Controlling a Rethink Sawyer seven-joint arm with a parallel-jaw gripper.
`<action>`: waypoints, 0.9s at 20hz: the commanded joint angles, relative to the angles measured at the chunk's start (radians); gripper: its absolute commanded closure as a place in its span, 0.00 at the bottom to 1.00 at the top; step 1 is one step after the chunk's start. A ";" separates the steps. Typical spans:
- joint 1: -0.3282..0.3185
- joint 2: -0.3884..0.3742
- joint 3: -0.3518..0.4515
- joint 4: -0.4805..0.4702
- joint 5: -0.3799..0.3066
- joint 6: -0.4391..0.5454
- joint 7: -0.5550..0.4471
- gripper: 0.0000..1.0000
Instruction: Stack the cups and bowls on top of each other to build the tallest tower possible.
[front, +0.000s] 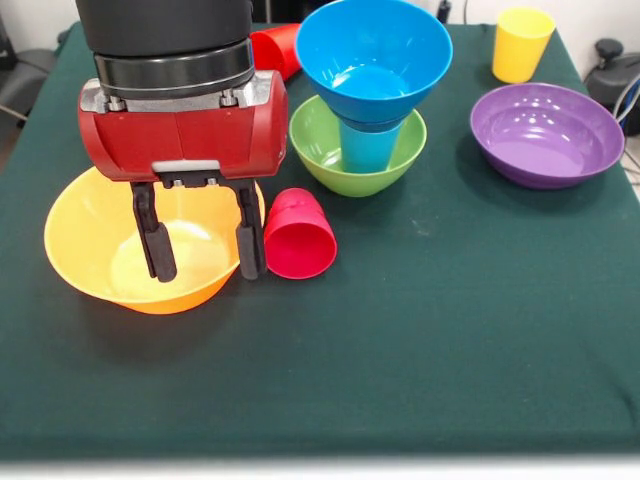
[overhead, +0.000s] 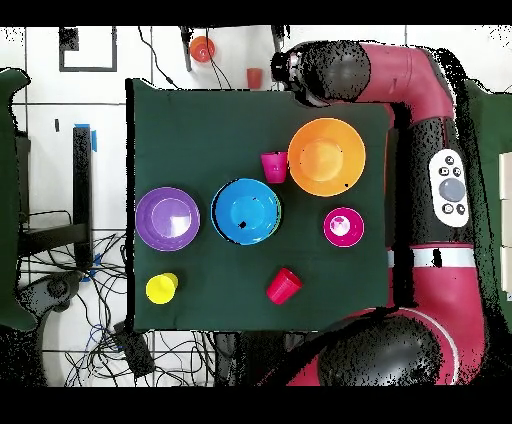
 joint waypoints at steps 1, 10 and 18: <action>0.039 -0.003 -0.071 -0.033 0.049 0.168 -0.036 0.00; 0.037 0.017 -0.088 -0.029 0.042 0.123 -0.077 0.00; 0.023 0.039 -0.113 0.014 0.037 0.096 -0.106 0.00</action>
